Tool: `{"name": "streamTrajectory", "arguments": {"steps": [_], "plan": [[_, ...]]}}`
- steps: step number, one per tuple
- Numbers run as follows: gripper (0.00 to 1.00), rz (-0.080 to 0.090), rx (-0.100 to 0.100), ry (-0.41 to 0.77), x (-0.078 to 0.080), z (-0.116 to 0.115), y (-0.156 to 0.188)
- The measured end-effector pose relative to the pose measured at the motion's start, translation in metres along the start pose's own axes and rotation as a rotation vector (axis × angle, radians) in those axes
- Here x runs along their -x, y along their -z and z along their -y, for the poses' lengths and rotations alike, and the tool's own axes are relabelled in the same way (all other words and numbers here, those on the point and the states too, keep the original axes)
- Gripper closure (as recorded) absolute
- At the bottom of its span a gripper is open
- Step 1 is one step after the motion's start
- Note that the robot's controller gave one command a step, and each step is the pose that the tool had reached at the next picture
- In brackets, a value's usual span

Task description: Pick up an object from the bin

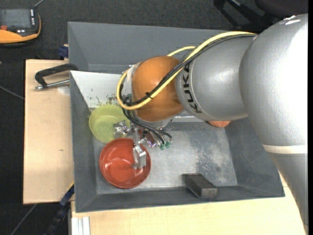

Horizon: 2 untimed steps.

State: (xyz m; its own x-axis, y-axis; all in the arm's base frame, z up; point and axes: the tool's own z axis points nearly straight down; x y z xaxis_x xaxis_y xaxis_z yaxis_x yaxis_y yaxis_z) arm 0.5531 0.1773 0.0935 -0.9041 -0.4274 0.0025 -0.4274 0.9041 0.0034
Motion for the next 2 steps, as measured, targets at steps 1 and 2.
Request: {"name": "streamTrajectory", "arguments": {"steps": [1,2], "plan": [[1.00,0.010,0.001,-0.002,0.003,0.000,0.005],[1.00,0.022,0.000,0.037,0.056,-0.001,0.107]]}}
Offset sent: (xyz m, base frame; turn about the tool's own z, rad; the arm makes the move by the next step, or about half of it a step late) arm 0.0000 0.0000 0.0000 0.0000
